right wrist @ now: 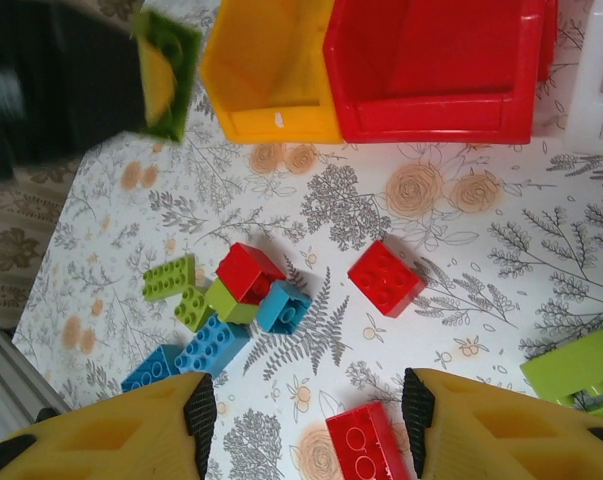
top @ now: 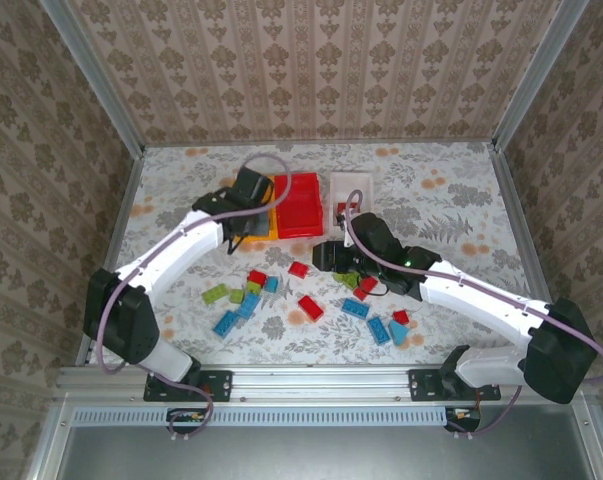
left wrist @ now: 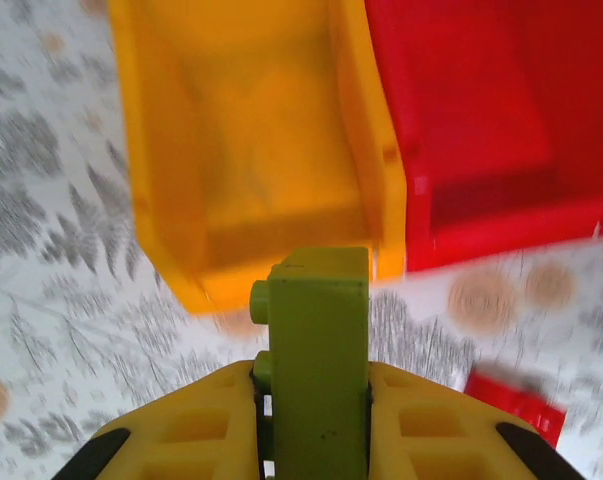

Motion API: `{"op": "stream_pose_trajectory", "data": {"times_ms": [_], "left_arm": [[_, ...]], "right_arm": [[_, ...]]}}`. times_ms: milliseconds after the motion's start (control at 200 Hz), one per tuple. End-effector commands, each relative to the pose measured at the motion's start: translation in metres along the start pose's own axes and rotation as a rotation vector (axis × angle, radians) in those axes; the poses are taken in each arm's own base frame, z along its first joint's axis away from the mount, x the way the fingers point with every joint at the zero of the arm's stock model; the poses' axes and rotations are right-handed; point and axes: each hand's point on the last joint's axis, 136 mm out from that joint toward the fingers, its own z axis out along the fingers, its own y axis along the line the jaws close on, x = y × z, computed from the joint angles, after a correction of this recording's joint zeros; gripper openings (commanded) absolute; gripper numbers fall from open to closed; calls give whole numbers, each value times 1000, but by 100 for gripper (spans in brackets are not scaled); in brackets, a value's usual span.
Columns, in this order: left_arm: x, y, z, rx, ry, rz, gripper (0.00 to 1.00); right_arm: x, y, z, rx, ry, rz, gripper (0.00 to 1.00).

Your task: Sort the legos into containers by color

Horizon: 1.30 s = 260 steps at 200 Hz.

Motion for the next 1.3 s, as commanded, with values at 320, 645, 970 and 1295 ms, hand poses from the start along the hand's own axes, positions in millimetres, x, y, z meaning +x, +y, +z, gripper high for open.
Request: {"op": "stream_pose_trajectory", "data": {"times_ms": [320,645,970,1295], "left_arm": [[-19,24,98,-66,223,-46,37],[-32,15,57,-21,140,-79,60],[5,-61,-53,232,-63,-66,74],[98,-159,-101,494,-111,43,74]], "right_arm": [[14,-38,-18,176,14,36,55],[72,-95,-25,402,148,136,56],[127,-147,-87,688,250,189,64],[162,-161,-98,655,186,536,92]]}}
